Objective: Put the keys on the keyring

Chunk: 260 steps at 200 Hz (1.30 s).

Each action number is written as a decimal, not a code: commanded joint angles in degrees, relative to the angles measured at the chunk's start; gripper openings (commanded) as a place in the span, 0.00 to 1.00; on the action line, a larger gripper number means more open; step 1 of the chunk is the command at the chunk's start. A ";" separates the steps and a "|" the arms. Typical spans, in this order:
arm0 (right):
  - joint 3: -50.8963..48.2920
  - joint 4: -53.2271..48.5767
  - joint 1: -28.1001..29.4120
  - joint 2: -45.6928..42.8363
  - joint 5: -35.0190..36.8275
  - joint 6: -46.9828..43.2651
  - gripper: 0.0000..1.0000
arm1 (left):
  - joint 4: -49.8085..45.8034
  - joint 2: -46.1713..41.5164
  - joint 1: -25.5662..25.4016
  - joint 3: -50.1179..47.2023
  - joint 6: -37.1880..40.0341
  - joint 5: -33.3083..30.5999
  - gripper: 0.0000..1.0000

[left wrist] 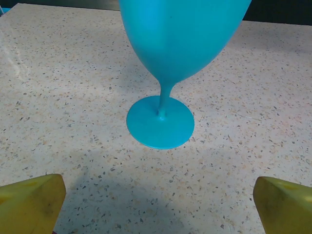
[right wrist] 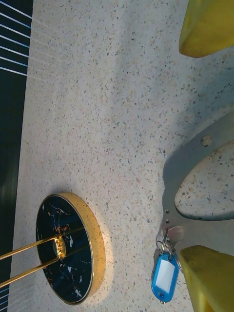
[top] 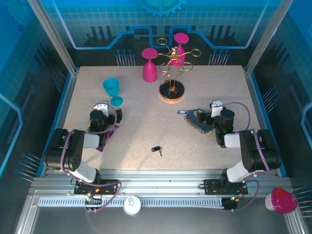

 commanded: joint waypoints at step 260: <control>2.99 -11.34 -1.74 -11.90 -3.64 0.71 1.00 | -11.52 -14.17 0.58 1.89 0.45 1.76 0.99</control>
